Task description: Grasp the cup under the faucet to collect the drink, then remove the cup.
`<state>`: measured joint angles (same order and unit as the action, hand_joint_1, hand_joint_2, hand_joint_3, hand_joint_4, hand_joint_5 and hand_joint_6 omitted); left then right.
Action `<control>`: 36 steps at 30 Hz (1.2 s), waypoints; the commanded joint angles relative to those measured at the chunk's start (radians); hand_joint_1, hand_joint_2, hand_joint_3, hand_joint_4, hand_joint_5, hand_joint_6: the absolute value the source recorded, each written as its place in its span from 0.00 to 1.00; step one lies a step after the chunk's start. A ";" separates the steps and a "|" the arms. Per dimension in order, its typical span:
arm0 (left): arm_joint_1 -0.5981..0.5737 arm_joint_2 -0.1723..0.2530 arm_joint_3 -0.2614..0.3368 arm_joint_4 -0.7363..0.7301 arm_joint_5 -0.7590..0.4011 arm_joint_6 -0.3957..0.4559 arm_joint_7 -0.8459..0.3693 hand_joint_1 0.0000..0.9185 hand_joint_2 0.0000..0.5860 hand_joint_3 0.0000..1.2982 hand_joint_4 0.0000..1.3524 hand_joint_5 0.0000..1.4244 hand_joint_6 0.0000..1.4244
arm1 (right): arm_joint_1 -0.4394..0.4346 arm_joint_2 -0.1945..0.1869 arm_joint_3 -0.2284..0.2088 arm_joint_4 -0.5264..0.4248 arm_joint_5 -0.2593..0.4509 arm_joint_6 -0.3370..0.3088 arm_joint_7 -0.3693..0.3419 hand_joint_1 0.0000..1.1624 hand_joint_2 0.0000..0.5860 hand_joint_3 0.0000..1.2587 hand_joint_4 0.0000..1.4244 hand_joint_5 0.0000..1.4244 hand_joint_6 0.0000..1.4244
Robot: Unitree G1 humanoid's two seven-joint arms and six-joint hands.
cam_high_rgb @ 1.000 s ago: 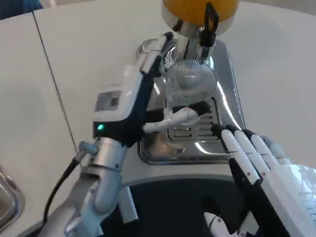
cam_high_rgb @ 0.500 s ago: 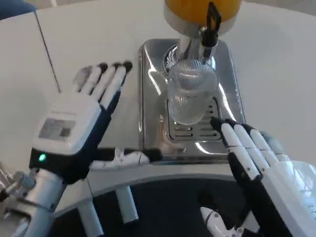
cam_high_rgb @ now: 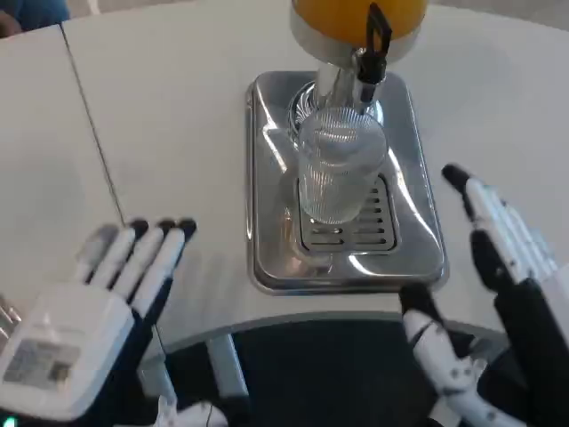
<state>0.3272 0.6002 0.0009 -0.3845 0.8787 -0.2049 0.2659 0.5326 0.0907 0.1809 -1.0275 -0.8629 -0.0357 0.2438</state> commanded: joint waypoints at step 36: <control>0.049 -0.081 0.039 -0.019 -0.044 -0.055 -0.031 0.06 0.09 0.00 0.00 0.00 0.02 | -0.833 -0.073 -0.090 0.290 0.360 0.411 -0.081 0.16 0.80 0.00 0.00 0.00 0.00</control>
<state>0.3597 0.5276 0.0316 -0.3919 0.8359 -0.2514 0.2463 -0.2757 0.0255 0.0935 -0.7647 -0.5154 0.3682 0.1816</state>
